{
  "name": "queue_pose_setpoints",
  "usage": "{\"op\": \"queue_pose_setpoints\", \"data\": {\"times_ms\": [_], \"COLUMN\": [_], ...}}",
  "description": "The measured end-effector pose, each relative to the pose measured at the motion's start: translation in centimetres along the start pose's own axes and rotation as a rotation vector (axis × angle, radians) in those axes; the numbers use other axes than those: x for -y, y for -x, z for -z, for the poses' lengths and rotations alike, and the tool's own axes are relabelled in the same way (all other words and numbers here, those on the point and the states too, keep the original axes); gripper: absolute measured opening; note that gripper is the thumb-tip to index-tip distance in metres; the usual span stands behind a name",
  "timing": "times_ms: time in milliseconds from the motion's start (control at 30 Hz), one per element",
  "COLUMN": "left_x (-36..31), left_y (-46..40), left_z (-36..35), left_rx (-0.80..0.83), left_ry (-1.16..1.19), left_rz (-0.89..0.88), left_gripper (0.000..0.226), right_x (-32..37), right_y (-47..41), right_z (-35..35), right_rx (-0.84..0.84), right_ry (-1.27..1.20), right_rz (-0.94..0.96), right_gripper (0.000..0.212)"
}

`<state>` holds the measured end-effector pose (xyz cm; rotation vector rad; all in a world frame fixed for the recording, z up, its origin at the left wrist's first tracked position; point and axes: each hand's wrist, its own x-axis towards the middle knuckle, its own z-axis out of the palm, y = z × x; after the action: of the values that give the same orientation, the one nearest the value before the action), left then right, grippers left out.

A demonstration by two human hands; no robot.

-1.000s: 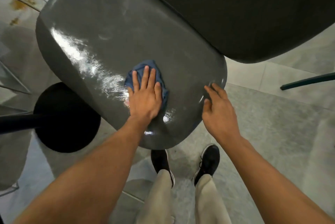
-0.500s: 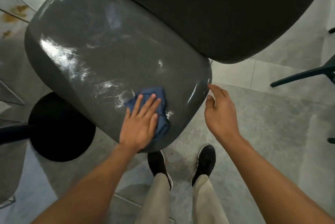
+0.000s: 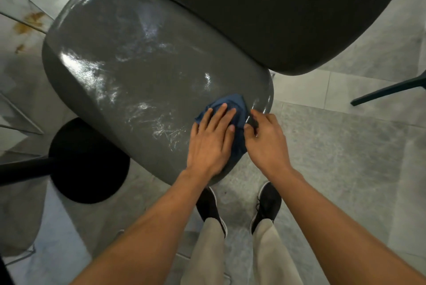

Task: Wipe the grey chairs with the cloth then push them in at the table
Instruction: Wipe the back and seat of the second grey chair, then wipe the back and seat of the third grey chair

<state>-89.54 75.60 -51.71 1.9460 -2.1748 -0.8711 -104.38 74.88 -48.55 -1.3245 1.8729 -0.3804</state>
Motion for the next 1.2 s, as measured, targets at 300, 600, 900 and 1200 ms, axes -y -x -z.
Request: {"op": "queue_pose_setpoints", "data": {"times_ms": [300, 600, 900, 1200], "left_x": [1.5, 1.2, 0.2, -3.7], "left_y": [-4.0, 0.8, 3.9, 11.5], "left_z": [3.0, 1.7, 3.9, 10.7], "left_rx": [0.037, -0.024, 0.025, 0.021], "left_ry": [0.007, 0.153, 0.503, 0.713], "left_rz": [0.188, 0.284, 0.38, 0.42], "left_gripper": [0.055, 0.062, 0.029, 0.012], "right_x": [3.0, 3.9, 3.9, 8.0], "right_y": [-3.2, -2.8, 2.3, 10.5], "right_z": [-1.8, -1.9, 0.3, 6.2], "right_rx": [0.04, 0.081, 0.17, 0.229], "right_ry": [0.092, -0.049, -0.216, -0.287], "right_rz": [-0.078, -0.141, -0.195, -0.165], "right_gripper": [0.067, 0.007, 0.018, 0.019]}}
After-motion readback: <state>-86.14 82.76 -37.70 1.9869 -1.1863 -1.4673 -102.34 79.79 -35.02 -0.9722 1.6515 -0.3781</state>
